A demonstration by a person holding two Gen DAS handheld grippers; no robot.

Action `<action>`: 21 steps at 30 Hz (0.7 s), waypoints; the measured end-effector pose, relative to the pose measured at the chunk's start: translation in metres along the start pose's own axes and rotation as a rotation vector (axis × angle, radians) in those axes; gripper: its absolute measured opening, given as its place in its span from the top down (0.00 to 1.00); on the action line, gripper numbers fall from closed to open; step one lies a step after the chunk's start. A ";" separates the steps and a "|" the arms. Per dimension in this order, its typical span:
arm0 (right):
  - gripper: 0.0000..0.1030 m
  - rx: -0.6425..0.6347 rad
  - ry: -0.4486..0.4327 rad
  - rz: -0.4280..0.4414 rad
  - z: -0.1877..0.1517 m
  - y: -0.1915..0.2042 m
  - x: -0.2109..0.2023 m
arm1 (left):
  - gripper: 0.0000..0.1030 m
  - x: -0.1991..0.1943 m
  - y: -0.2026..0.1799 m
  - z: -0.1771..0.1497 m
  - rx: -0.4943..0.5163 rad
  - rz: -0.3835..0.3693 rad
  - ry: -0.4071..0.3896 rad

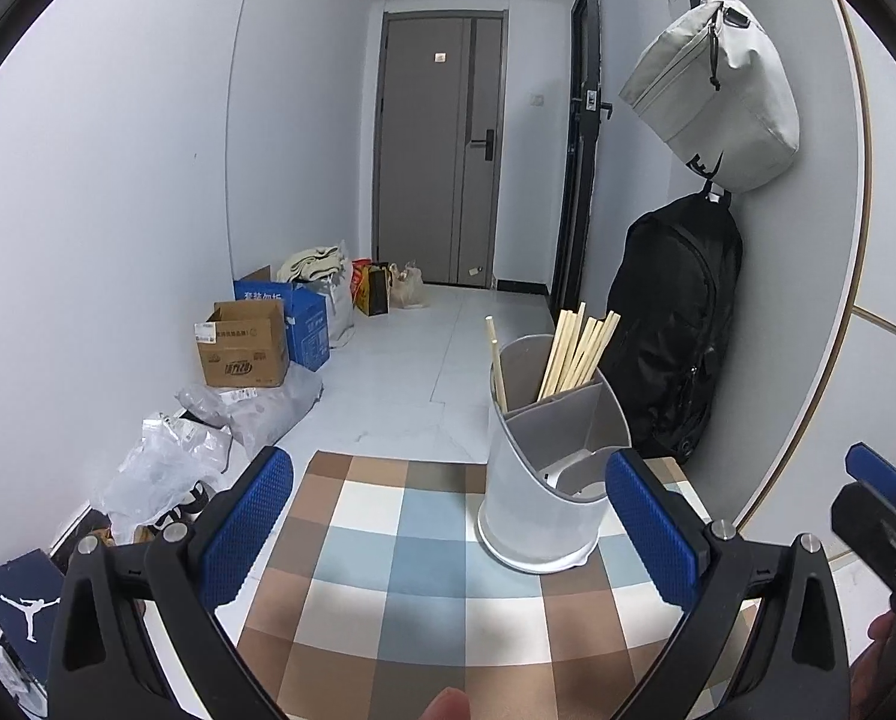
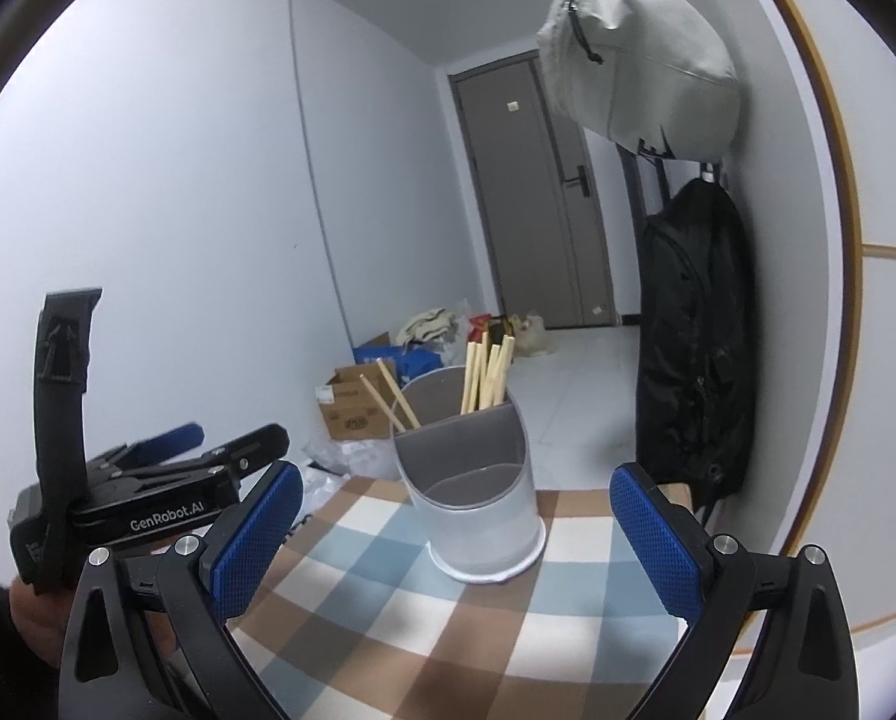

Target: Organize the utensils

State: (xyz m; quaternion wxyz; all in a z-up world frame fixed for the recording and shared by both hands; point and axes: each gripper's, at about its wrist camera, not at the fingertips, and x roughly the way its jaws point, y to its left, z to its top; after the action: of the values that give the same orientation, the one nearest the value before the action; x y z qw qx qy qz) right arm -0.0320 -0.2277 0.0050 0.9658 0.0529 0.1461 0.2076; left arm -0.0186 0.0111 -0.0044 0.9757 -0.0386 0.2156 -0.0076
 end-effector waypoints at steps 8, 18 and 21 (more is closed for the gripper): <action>0.00 -0.002 0.001 0.001 0.001 0.001 -0.004 | 0.02 -0.004 -0.005 -0.003 0.038 0.014 -0.010; 0.00 -0.032 0.006 0.013 -0.002 0.009 -0.001 | 0.02 -0.001 -0.007 -0.004 0.028 -0.005 0.011; 0.00 -0.031 0.008 0.013 -0.002 0.009 -0.002 | 0.02 0.000 -0.005 -0.004 0.014 -0.004 0.014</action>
State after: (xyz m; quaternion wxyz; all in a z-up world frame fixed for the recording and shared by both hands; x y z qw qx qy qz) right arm -0.0381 -0.2199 0.0046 0.9645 0.0380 0.1463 0.2165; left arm -0.0202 0.0055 -0.0071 0.9744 -0.0322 0.2224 -0.0114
